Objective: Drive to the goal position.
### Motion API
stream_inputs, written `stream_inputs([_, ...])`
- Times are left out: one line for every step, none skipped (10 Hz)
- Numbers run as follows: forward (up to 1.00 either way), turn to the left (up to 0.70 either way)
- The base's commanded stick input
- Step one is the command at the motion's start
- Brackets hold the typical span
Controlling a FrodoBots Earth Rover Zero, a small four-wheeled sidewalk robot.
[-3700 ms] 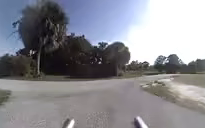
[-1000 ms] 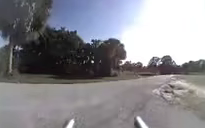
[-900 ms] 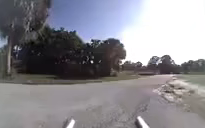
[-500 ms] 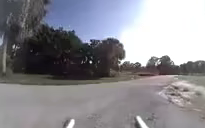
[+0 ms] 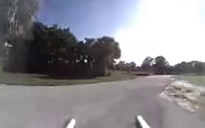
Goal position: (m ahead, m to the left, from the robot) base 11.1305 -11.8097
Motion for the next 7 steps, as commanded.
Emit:
stream_inputs([0.7,0.0])
stream_inputs([0.7,0.0])
stream_inputs([0.7,0.0])
stream_inputs([0.7,-0.04])
stream_inputs([0.7,-0.23])
stream_inputs([0.7,-0.35])
stream_inputs([0.7,-0.35])
